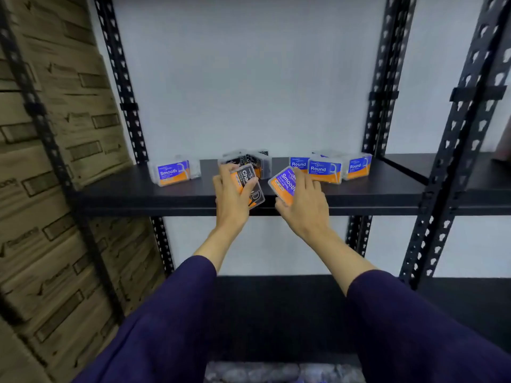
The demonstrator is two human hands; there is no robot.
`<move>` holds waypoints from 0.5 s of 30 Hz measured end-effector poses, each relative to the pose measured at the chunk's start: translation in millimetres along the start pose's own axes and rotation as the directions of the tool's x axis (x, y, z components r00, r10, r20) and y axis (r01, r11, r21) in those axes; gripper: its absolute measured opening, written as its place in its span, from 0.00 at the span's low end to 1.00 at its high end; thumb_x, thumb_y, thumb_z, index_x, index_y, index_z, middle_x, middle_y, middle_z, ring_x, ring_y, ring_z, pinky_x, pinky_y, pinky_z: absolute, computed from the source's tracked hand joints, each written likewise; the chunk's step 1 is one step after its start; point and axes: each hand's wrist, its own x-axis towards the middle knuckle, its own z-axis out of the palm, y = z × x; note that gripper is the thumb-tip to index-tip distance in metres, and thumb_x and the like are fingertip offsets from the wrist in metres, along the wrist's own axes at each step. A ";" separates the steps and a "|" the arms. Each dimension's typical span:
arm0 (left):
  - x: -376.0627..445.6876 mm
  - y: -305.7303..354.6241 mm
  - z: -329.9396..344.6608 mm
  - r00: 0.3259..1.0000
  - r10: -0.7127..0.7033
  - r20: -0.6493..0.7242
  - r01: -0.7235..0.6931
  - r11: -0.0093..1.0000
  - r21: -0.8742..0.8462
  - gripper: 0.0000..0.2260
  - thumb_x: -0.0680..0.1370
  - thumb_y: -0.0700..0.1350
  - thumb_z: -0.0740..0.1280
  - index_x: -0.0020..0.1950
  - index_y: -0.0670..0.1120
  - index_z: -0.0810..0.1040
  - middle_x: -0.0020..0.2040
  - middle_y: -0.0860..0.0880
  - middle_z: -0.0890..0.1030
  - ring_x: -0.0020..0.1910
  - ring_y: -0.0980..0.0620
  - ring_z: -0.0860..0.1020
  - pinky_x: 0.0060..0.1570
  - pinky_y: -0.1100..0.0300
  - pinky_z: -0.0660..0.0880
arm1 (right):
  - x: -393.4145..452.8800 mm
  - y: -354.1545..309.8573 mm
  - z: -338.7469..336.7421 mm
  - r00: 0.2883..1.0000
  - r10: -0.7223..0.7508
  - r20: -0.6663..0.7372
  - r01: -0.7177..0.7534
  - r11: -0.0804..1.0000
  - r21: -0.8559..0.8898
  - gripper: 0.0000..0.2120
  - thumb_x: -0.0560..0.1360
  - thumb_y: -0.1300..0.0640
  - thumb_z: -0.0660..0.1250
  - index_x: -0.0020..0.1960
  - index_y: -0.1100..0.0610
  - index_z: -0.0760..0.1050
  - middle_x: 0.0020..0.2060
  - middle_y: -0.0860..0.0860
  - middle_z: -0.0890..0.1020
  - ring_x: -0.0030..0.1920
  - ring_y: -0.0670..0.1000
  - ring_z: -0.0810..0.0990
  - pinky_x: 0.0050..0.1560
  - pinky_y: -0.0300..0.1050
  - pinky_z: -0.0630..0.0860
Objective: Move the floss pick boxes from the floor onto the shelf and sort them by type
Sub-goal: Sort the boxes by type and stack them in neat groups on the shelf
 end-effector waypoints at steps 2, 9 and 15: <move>22.6 -1.9 3.1 0.997 0.000 -0.082 -0.006 0.997 -0.076 0.15 0.75 0.43 0.71 0.55 0.50 0.68 0.58 0.46 0.73 0.54 0.57 0.74 0.56 0.62 0.73 | 14.2 3.5 4.6 0.998 -0.033 -0.057 0.031 0.999 -0.033 0.34 0.71 0.50 0.69 0.73 0.59 0.62 0.63 0.56 0.73 0.60 0.58 0.72 0.55 0.51 0.72; 58.8 -21.9 10.5 0.948 -0.222 -0.230 0.145 0.940 -0.308 0.15 0.73 0.42 0.74 0.53 0.46 0.69 0.46 0.50 0.78 0.44 0.53 0.77 0.35 0.75 0.72 | 42.0 14.0 25.1 0.989 -0.131 -0.067 0.127 0.990 -0.056 0.33 0.72 0.50 0.72 0.72 0.59 0.65 0.65 0.56 0.74 0.60 0.57 0.71 0.60 0.49 0.70; 66.4 -60.1 8.5 1.000 -0.010 -0.013 0.013 0.966 0.260 0.24 0.76 0.42 0.70 0.70 0.53 0.67 0.63 0.48 0.73 0.61 0.50 0.74 0.51 0.60 0.69 | 49.7 11.9 38.4 0.983 -0.176 -0.052 0.171 0.982 -0.084 0.35 0.69 0.45 0.75 0.69 0.61 0.69 0.62 0.58 0.76 0.60 0.60 0.73 0.59 0.53 0.72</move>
